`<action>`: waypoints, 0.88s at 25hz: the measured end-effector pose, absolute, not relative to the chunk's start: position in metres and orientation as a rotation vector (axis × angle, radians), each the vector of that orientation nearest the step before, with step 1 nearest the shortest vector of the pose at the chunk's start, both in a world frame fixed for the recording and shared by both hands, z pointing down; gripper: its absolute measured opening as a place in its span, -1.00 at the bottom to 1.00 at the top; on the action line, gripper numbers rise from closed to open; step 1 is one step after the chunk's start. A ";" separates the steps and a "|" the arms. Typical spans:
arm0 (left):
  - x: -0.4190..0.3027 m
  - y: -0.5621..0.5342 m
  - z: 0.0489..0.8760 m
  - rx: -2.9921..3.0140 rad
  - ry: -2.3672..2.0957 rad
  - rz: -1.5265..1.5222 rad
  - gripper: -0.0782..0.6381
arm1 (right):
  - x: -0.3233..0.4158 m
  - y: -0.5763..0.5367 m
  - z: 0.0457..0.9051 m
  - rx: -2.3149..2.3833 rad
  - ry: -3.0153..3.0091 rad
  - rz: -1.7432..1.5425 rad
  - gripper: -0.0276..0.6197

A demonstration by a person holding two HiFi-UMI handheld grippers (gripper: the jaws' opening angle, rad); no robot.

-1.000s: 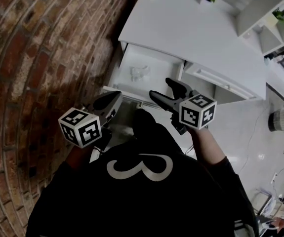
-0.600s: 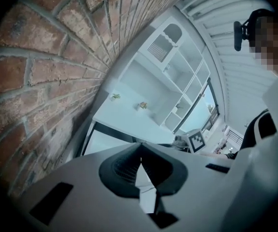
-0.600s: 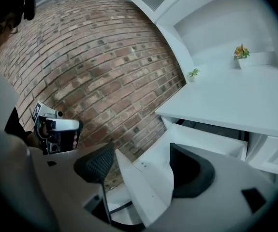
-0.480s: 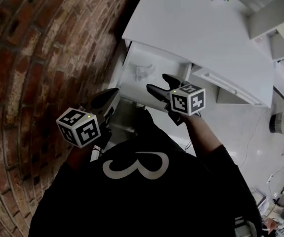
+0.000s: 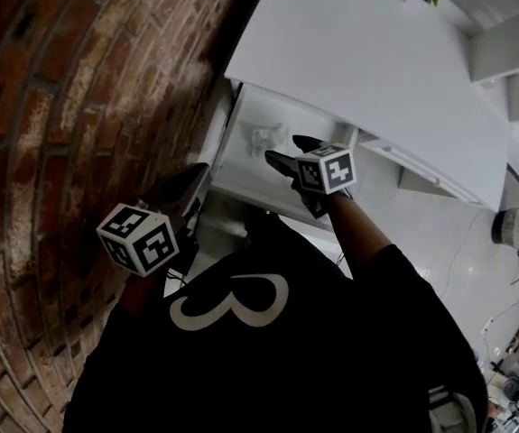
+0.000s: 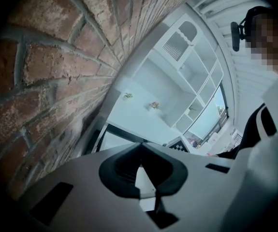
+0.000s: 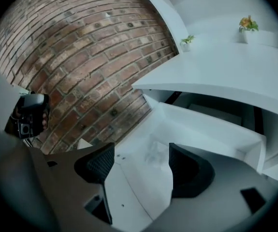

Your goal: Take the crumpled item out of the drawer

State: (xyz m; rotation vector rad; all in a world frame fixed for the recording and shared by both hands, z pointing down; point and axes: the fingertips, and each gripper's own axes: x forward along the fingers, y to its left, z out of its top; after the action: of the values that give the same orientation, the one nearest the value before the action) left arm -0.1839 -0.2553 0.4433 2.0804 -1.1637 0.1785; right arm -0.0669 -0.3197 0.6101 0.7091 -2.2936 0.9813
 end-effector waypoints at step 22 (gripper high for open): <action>-0.206 -0.283 0.471 2.009 -1.200 0.234 -0.77 | -0.073 -0.338 0.742 0.664 -2.027 0.957 0.08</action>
State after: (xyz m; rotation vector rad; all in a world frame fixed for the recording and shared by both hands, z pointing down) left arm -0.2059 -0.2832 0.4714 2.0095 -1.1995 0.2336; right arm -0.0726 -0.3378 0.7420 0.6640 -2.0267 0.9571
